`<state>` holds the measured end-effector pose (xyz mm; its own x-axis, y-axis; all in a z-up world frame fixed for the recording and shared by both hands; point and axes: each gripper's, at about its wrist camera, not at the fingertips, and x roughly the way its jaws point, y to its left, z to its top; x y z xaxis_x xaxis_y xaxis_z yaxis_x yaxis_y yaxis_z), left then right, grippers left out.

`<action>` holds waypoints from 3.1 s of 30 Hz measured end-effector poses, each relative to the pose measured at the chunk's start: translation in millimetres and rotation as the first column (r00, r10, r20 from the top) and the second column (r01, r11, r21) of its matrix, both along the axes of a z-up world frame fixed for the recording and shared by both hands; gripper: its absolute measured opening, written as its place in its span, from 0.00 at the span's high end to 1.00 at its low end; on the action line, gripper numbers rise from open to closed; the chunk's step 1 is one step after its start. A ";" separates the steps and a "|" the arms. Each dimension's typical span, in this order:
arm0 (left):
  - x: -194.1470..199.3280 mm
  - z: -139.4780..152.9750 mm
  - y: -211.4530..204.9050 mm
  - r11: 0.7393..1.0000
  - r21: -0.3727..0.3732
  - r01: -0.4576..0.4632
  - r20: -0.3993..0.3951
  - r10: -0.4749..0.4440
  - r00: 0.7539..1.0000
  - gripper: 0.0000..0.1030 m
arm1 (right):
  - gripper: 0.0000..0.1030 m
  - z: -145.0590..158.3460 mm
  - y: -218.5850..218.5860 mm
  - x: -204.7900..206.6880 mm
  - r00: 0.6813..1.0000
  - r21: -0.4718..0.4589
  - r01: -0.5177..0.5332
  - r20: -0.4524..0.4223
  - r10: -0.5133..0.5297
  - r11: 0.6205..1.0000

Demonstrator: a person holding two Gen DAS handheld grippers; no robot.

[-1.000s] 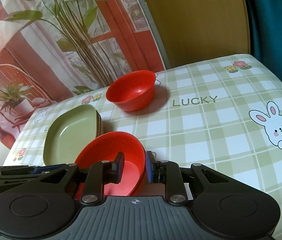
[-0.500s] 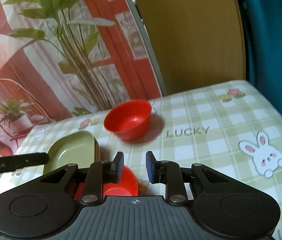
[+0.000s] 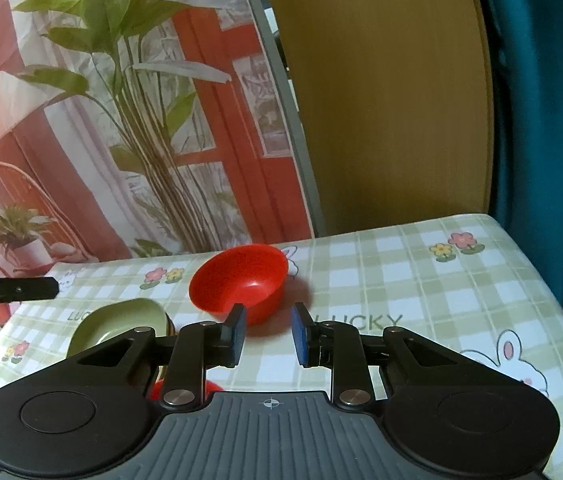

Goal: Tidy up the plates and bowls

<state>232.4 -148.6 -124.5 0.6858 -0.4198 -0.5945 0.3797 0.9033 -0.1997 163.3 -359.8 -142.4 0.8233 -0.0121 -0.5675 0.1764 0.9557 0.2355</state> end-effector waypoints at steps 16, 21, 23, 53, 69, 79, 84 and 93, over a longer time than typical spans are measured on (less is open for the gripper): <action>78.3 -40.5 -58.0 0.997 0.044 0.062 -0.068 -0.059 0.996 0.71 | 0.77 -42.2 -19.4 78.7 0.999 0.089 -0.017 -0.035 0.020 0.996; 103.3 -55.5 -64.8 0.997 0.040 0.072 -0.118 -0.066 0.991 0.71 | 0.77 -54.6 -21.9 101.8 0.999 0.096 -0.024 -0.045 0.028 0.995; 111.1 -61.0 -66.8 0.997 0.039 0.071 -0.138 -0.065 0.988 0.71 | 0.77 -58.0 -21.8 107.1 0.999 0.093 -0.023 -0.043 0.027 0.995; 129.2 -80.7 -88.1 0.997 0.020 0.075 -0.217 -0.069 0.974 0.88 | 0.92 -67.5 -25.0 116.2 0.997 0.166 0.047 -0.070 -0.036 0.985; 85.5 -39.9 -78.3 0.997 0.024 0.078 -0.149 -0.074 0.986 0.87 | 0.91 -26.9 -8.6 80.4 0.996 0.187 0.086 -0.046 -0.078 0.979; 52.5 -26.6 -66.3 0.997 0.034 0.069 -0.123 -0.064 0.990 0.87 | 0.91 -9.6 10.2 53.4 0.997 0.176 0.078 -0.035 -0.073 0.981; 36.1 -23.7 -60.6 0.998 0.036 0.057 -0.111 -0.052 0.992 0.87 | 0.91 -5.2 19.2 40.8 0.997 0.179 0.069 -0.028 -0.065 0.981; 6.7 -22.7 -47.6 0.999 0.026 0.046 -0.100 -0.043 0.994 0.87 | 0.91 -3.7 33.9 17.6 0.998 0.188 0.064 -0.021 -0.061 0.980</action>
<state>239.2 -196.2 -147.2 0.6039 -0.4306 -0.6708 0.3989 0.8918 -0.2134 180.8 -325.9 -146.1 0.8154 0.0455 -0.5772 0.2391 0.8815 0.4071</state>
